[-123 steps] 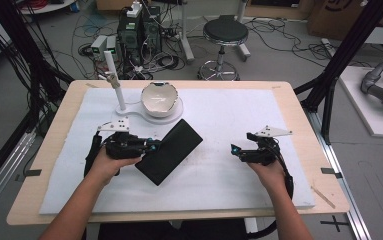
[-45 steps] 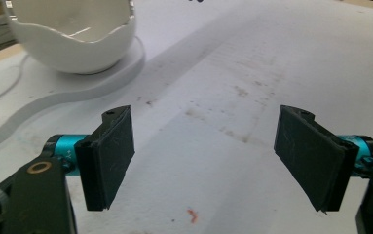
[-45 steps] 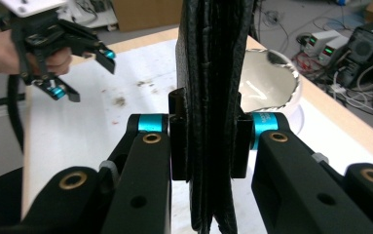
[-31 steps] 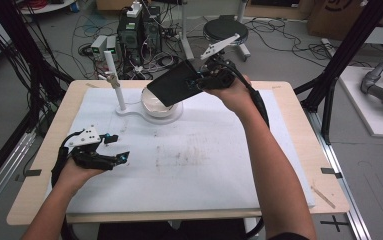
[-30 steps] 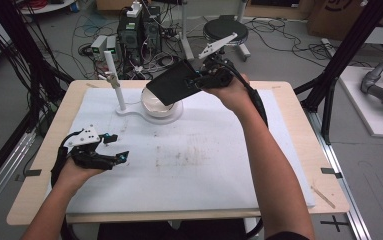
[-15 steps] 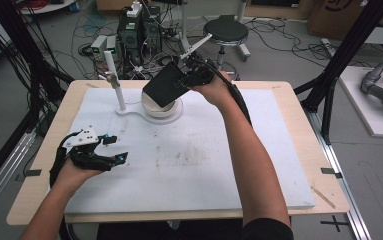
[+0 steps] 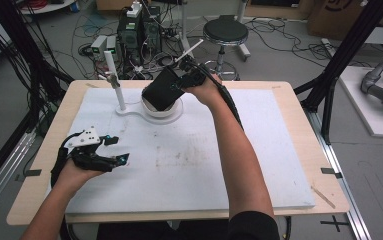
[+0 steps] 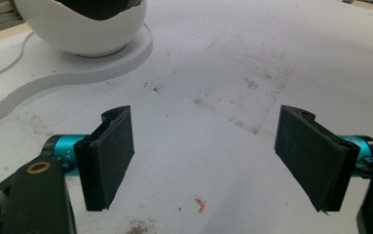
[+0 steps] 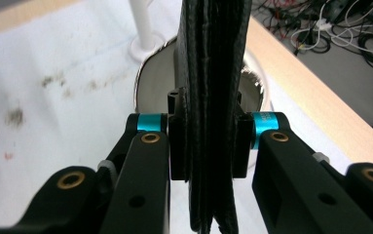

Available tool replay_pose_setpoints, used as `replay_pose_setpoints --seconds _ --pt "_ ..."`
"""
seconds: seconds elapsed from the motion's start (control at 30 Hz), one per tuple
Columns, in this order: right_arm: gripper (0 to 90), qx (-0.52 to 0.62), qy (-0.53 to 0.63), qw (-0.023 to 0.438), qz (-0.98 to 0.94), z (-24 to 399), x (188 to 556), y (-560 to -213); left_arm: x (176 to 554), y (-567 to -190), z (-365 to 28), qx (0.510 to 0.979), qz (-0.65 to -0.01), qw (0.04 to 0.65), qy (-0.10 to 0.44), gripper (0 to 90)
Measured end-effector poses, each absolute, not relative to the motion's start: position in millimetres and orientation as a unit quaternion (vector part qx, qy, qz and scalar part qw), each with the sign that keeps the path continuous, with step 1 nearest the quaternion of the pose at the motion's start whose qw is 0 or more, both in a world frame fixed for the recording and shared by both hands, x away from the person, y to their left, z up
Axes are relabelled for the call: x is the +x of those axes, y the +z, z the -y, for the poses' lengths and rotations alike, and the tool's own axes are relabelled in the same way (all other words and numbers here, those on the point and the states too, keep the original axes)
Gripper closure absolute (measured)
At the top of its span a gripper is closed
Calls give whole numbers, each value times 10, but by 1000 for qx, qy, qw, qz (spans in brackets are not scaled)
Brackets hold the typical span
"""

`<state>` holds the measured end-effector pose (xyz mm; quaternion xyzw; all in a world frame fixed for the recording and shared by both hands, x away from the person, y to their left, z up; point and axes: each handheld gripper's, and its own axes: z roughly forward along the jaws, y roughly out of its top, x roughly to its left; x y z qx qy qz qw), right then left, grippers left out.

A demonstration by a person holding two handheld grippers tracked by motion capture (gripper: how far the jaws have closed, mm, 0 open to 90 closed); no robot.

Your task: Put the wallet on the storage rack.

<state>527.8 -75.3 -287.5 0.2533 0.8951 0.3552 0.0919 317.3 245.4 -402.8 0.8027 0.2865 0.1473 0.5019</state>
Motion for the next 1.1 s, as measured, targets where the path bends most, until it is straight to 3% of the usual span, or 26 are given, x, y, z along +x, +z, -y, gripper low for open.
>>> replay_pose_setpoints --seconds 0.17,0.23,0.3,0.37,0.8,1.1 --pt "689 282 365 105 -881 797 5338 -2907 3173 -4030 -2453 803 -286 502 147 222" --pt "604 287 361 122 -879 800 5337 -2915 3176 -4031 -2456 804 -284 502 146 222" --pt "574 294 367 127 -873 814 5335 -2918 3176 -4033 -2456 804 -285 502 146 222" --pt "464 303 366 142 -868 823 5335 -2927 3172 -4031 -2456 803 -285 502 145 222" --pt "418 337 379 152 -848 931 5363 -3003 3170 -4025 -2448 805 -280 502 147 222" --pt "284 345 401 163 -833 1007 5291 -2888 3172 -4012 -2455 805 -279 501 151 222"
